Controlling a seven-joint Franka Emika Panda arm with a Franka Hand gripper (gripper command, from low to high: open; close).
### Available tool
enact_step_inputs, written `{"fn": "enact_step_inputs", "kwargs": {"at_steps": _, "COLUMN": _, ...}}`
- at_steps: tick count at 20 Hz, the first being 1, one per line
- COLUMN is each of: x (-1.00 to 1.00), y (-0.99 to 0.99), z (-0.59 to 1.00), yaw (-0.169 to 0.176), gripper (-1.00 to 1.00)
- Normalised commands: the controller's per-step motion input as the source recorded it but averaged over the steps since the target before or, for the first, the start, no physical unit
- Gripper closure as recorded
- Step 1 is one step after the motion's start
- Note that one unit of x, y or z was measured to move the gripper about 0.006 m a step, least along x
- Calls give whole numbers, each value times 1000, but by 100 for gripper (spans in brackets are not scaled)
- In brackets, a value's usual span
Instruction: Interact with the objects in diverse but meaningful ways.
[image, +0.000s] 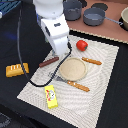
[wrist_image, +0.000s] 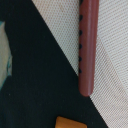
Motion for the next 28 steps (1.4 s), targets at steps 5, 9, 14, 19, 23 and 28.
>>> {"fn": "enact_step_inputs", "kwargs": {"at_steps": 5, "x": -158, "y": -125, "z": -336, "yaw": 27, "gripper": -100}}
{"fn": "enact_step_inputs", "kwargs": {"at_steps": 9, "x": -284, "y": 6, "z": -429, "yaw": 84, "gripper": -100}}
{"fn": "enact_step_inputs", "kwargs": {"at_steps": 14, "x": -156, "y": 3, "z": -376, "yaw": 83, "gripper": -100}}
{"fn": "enact_step_inputs", "kwargs": {"at_steps": 19, "x": -79, "y": 0, "z": -358, "yaw": 68, "gripper": 100}}
{"fn": "enact_step_inputs", "kwargs": {"at_steps": 23, "x": -24, "y": 0, "z": -277, "yaw": 70, "gripper": 100}}
{"fn": "enact_step_inputs", "kwargs": {"at_steps": 28, "x": -9, "y": 0, "z": -205, "yaw": 72, "gripper": 100}}
